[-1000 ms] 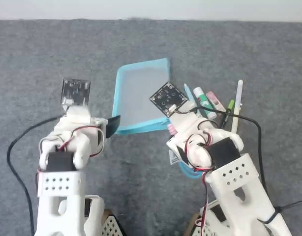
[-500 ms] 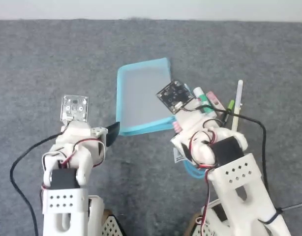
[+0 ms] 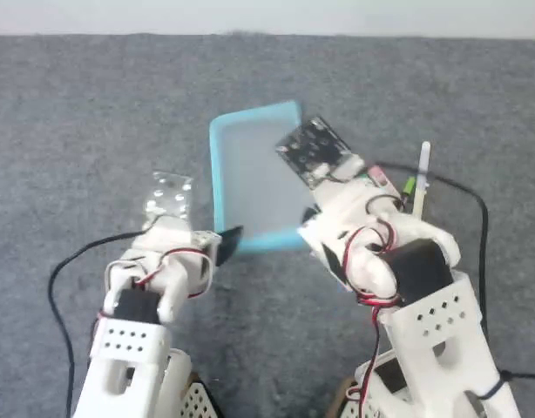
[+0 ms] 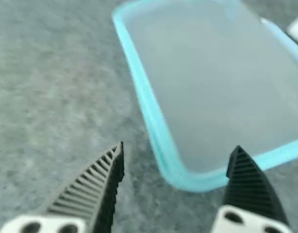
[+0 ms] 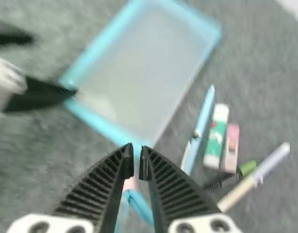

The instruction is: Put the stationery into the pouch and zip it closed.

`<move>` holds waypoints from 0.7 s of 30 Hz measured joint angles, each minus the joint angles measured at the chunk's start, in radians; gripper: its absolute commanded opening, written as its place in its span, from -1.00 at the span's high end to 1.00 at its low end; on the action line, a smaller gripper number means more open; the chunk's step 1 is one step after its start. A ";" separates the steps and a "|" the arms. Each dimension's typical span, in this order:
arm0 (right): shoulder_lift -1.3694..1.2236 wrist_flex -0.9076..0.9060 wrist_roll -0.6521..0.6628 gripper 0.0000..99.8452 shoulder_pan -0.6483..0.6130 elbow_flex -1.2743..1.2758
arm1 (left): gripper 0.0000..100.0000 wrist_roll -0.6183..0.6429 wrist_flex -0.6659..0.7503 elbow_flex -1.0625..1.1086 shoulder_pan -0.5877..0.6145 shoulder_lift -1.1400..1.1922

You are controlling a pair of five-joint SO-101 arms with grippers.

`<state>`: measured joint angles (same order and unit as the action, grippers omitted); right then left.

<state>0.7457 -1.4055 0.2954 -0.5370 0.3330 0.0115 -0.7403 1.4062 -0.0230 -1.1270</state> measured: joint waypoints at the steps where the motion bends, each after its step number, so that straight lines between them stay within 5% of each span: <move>1: -0.029 -0.015 0.000 0.99 -0.012 -0.052 | 0.35 0.002 0.009 0.000 -0.021 0.023; 9: -0.186 -0.153 0.000 0.99 -0.068 -0.245 | 0.35 0.005 0.054 0.000 -0.083 0.107; 14: -0.164 -0.130 0.000 0.98 -0.009 -0.100 | 0.35 0.023 0.037 -0.034 0.077 0.089; 21: -0.213 0.046 -0.012 0.85 -0.112 0.273 | 0.35 0.011 -0.028 -0.084 0.299 0.069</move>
<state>0.5324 -1.3594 0.2831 -0.6490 0.6061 0.0222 -0.7679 1.3218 0.2762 -1.0579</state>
